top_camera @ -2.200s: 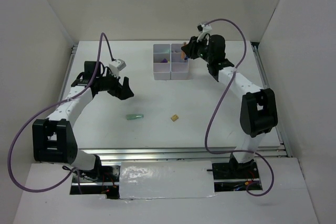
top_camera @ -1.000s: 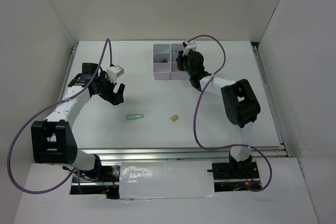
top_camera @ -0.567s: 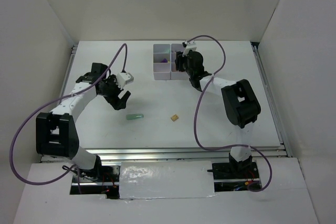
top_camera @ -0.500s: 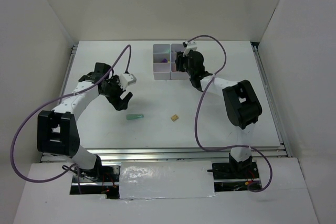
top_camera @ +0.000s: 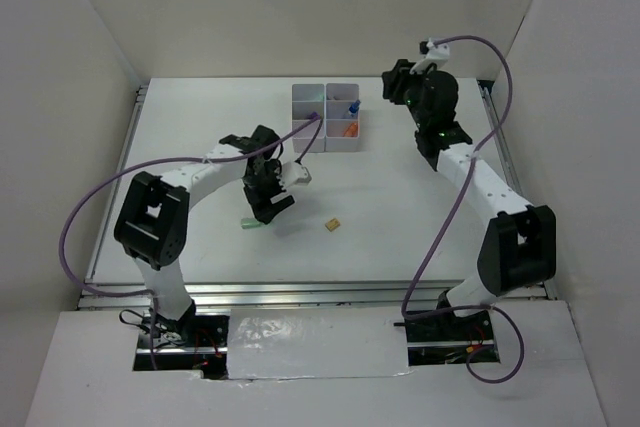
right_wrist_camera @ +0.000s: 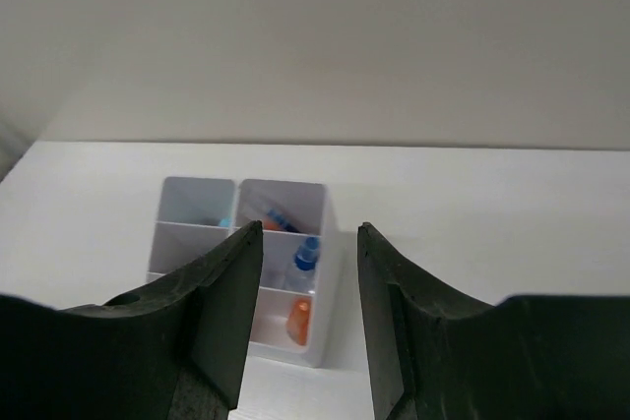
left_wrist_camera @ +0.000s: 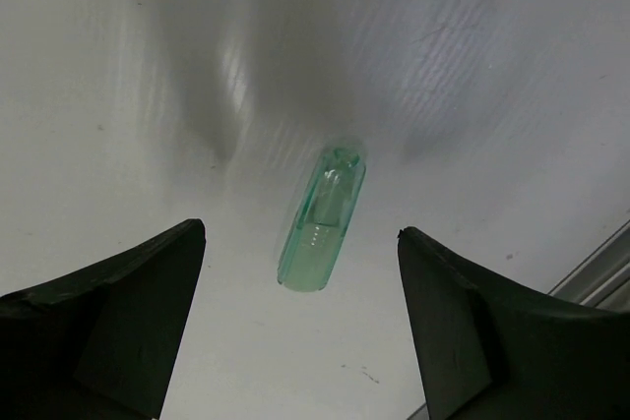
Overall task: Sort the stationery into containers
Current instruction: Pick up the stationery from the center of the board.
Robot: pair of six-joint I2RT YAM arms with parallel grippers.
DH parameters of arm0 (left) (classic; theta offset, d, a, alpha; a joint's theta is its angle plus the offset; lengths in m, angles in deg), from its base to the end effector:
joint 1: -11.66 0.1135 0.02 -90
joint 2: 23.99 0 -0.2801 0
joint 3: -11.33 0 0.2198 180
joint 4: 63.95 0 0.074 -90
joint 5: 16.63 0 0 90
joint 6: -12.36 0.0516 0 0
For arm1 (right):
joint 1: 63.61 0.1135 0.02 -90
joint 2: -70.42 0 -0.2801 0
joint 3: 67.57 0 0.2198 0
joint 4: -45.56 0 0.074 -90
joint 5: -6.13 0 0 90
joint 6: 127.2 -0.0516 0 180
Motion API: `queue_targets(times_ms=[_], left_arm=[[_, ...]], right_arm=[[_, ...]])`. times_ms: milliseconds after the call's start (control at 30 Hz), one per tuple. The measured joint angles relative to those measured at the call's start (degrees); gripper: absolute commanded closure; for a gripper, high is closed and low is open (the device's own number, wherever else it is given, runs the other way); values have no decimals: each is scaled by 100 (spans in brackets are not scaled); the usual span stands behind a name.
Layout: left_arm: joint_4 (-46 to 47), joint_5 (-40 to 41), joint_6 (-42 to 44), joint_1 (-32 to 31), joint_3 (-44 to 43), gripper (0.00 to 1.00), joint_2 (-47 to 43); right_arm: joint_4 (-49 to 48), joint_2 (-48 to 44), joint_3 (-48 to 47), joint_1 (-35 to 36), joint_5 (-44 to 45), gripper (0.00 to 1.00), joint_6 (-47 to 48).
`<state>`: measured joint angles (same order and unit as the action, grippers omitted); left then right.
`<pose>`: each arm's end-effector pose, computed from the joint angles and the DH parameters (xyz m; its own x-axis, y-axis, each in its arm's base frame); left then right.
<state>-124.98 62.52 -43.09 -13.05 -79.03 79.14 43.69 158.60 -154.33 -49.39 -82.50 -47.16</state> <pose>0.2982 -0.1479 0.2180 -0.4586 0.8242 -0.3323 0.8722 0.4891 0.0093 0.3458 0.0864 0.3890 -0.0310 0.1705 -0.9849 -0.2204 0.9599 0.1731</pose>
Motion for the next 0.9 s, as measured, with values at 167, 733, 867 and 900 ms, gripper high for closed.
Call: queue_targets(times_ms=[167,733,867,900], left_arm=[[-446,326,-109,-330,-431,12,568],[-734,1561,-339,-1069,-470,60,1113],[-743,1604,-304,-1117,-461,74,1115],[-745,1593,-306,-1110,-498,75,1130]], right_arm=[[245,-330,417,-466,-48,50,0],[660,-866,988,-1021,-450,50,70],[673,-896,1058,-1088,-479,50,96],[691,-896,1062,-1102,-483,50,105]])
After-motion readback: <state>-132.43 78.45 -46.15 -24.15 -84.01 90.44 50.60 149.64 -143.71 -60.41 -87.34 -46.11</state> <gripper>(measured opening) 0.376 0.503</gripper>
